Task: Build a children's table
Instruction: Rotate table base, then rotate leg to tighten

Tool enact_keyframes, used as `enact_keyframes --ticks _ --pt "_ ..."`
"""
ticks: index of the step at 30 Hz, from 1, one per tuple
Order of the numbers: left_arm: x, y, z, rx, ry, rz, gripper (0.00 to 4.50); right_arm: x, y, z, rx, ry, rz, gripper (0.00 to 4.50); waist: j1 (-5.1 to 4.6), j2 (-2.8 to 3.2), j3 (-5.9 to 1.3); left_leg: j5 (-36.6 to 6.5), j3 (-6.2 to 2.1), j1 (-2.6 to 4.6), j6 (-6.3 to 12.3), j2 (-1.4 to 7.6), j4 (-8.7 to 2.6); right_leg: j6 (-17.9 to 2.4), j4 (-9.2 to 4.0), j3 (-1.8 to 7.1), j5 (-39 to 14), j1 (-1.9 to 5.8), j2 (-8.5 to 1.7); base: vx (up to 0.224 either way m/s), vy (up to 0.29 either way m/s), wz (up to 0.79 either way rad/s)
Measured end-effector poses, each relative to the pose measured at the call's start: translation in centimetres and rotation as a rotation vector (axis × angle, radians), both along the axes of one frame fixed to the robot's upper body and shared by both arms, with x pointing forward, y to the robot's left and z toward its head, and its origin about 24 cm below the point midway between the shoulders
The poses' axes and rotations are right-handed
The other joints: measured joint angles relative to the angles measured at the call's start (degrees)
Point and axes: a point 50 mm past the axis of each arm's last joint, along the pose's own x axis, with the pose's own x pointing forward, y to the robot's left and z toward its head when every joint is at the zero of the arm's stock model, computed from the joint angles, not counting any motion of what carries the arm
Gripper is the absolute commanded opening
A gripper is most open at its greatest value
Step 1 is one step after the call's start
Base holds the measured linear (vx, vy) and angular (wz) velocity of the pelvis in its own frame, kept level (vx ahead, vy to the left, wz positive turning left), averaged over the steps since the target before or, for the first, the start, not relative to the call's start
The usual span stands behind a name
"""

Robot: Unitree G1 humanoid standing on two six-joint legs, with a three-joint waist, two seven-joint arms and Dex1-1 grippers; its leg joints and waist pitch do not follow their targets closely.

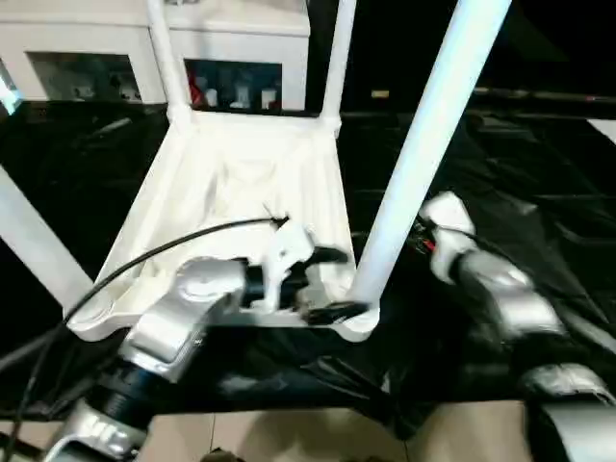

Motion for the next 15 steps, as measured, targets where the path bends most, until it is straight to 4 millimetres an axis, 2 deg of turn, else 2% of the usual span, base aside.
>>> enact_keyframes --ticks 1,3,5,9,15 --pt "-0.1 0.5 -0.3 0.048 0.006 -0.025 4.09 -1.0 -0.8 0.4 -0.026 0.012 0.05 3.14 0.24 0.24 0.0 0.0 -0.02 0.06 0.0 0.0 -0.09 0.0 -0.05 -0.02 0.0 0.08 0.0 0.0 0.0 0.0" --pt "0.2 1.6 -0.8 0.108 0.02 -0.013 3.78 -1.8 -1.6 0.8 -0.043 0.031 0.079 3.14 0.19 0.55 -0.09 0.0 0.0 0.14 0.0 0.0 -0.12 0.2 -0.06 -0.01 -0.1 0.12 0.01 0.0 0.0 0.0" --pt "0.2 1.9 -1.2 0.149 0.016 -0.032 3.67 -3.0 -2.0 1.3 -0.062 0.057 0.146 3.14 0.23 0.78 -0.16 0.0 -0.02 0.19 0.01 0.0 -0.18 0.4 -0.1 -0.01 -0.2 0.16 0.02 0.0 0.0 0.0" --pt "0.3 2.0 -2.2 0.21 0.028 -0.079 3.25 -6.1 -1.1 2.0 -0.052 0.16 0.348 3.14 0.14 0.88 -0.19 0.0 -0.02 0.2 0.0 0.0 -0.26 0.4 -0.15 -0.01 -0.3 0.16 0.03 0.0 0.0 0.0" --pt "0.8 2.5 -2.7 0.229 0.03 -0.081 2.76 -7.9 -0.3 2.9 -0.032 0.238 0.469 3.14 0.28 0.91 -0.21 0.0 -0.03 0.18 0.01 -0.02 -0.21 0.4 -0.17 -0.01 -0.3 0.17 0.0 0.0 0.0 0.0"
